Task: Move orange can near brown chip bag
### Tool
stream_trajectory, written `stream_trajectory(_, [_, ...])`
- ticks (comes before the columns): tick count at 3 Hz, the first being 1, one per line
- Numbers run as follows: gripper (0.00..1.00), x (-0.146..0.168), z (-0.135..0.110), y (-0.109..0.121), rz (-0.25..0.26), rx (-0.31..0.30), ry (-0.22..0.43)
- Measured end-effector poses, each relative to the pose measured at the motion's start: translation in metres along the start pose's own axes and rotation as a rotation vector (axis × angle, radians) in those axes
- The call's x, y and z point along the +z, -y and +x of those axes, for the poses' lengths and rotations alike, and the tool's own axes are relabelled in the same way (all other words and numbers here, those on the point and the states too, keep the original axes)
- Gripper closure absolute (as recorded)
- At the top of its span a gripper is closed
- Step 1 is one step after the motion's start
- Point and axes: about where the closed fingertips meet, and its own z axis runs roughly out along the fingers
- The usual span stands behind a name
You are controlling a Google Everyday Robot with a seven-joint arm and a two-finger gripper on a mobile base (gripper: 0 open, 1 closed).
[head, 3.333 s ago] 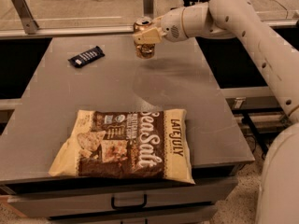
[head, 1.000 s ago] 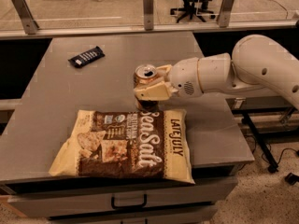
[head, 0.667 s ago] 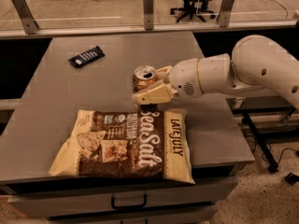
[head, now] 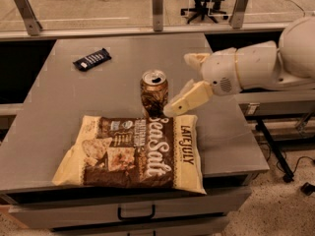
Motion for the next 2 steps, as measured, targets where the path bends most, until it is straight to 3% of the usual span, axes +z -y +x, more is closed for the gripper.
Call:
stream_trajectory(1, [0.0, -0.057, -0.03, 0.022, 0.108, -0.09, -0.044])
stream_trajectory(2, [0.0, -0.118, -0.101, 0.039, 0.264, -0.275, -0.093])
